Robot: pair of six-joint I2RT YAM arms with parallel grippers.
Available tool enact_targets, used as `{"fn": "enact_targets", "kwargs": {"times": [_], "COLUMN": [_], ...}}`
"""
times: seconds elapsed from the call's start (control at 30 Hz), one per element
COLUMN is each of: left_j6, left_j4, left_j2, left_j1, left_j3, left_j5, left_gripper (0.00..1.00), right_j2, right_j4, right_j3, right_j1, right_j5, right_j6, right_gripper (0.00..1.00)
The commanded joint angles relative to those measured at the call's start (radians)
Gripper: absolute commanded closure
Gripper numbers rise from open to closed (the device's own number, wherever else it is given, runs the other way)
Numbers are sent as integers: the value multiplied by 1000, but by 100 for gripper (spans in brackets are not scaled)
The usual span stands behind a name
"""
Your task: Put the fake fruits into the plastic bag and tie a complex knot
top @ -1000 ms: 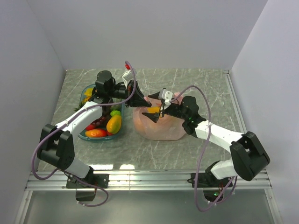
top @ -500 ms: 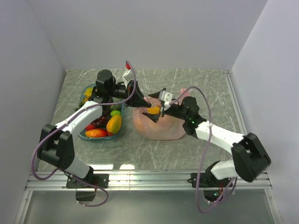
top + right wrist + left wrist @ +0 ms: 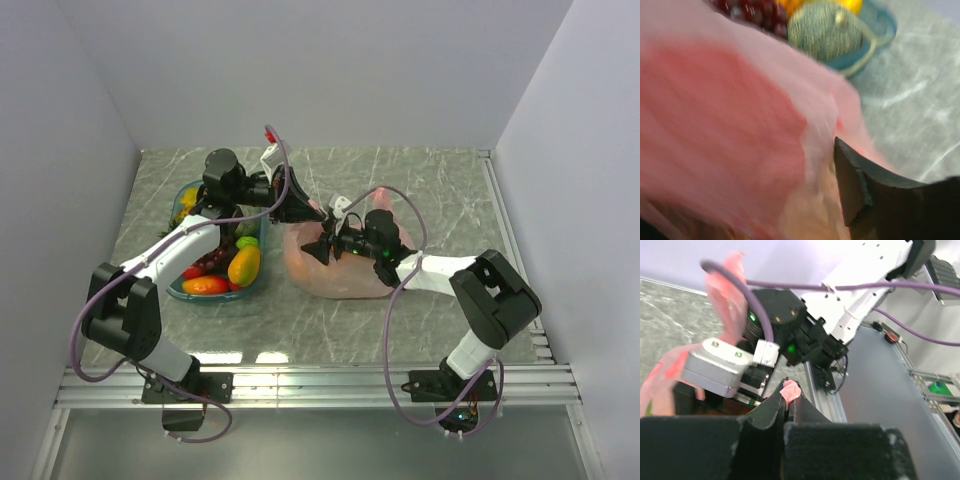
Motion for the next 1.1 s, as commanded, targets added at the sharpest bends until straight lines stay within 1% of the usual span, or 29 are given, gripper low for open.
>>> {"fn": "enact_targets", "kwargs": {"times": [0.0, 0.03, 0.1, 0.13, 0.17, 0.2, 0.23, 0.3, 0.33, 0.37, 0.43, 0.5, 0.57, 0.6, 0.67, 0.7, 0.77, 0.8, 0.83, 0.9, 0.93, 1.0, 1.03, 1.07], "left_j6": [-23, -8, 14, 48, 66, 91, 120, 121, 138, 150, 184, 203, 209, 215, 221, 211, 188, 169, 163, 157, 161, 184, 190, 194], "left_j4": [78, 66, 25, 2, -27, -58, -98, -100, -127, -142, -176, -219, -247, -264, -288, -281, -235, -188, -180, -175, -214, -253, -282, -284], "left_j2": [12, 15, 24, 27, 32, 40, 43, 60, 64, 69, 84, 101, 115, 127, 138, 142, 132, 117, 109, 103, 104, 107, 107, 104], "left_j1": [21, 24, 35, 38, 40, 41, 41, 46, 46, 46, 46, 46, 43, 40, 32, 31, 29, 29, 28, 28, 26, 26, 26, 26], "left_j3": [6, 3, 3, 3, 11, 18, 26, 35, 41, 58, 78, 110, 133, 143, 158, 155, 121, 109, 101, 107, 127, 146, 153, 155], "left_j5": [-43, -77, -109, -157, -183, -206, -233, -289, -310, -373, -440, -544, -589, -635, -645, -614, -564, -544, -518, -490, -488, -491, -491, -479], "left_gripper": [99, 99, 99, 100, 99, 99, 99, 99, 100, 99, 99, 99, 100, 99, 99, 99, 94, 92, 91, 89, 89, 90, 90, 89], "right_j2": [-36, -37, -42, -42, -42, -40, -40, -40, -43, -43, -49, -63, -75, -79, -91, -94, -105, -106, -108, -105, -105, -94, -91, -94], "right_j4": [-4, -18, -30, -38, -47, -49, -50, -55, -64, -70, -93, -104, -118, -124, -153, -164, -205, -219, -249, -285, -312, -346, -374, -383], "right_j3": [-49, -63, -72, -74, -76, -79, -80, -79, -80, -82, -85, -89, -102, -103, -96, -77, -50, -16, -1, 33, 56, 79, 85, 87], "right_j1": [-29, -32, -46, -50, -52, -50, -52, -52, -52, -52, -49, -50, -50, -49, -49, -46, -46, -46, -43, -33, -32, -30, -32, -32], "right_j5": [46, 39, 19, 8, 8, 8, 8, 9, 6, 6, 5, 0, 2, 3, 2, 2, -7, -7, -6, 0, 11, 29, 38, 45], "right_j6": [56, 59, 61, 56, 55, 53, 47, 45, 32, 25, 16, 10, 15, 16, 24, 27, 33, 35, 36, 33, 30, 16, 13, 3], "right_gripper": [39, 48, 61, 68, 80, 85, 94, 100, 100, 100, 100, 100, 100, 100, 100, 100, 95, 92, 84, 81, 73, 62, 49, 43]}}
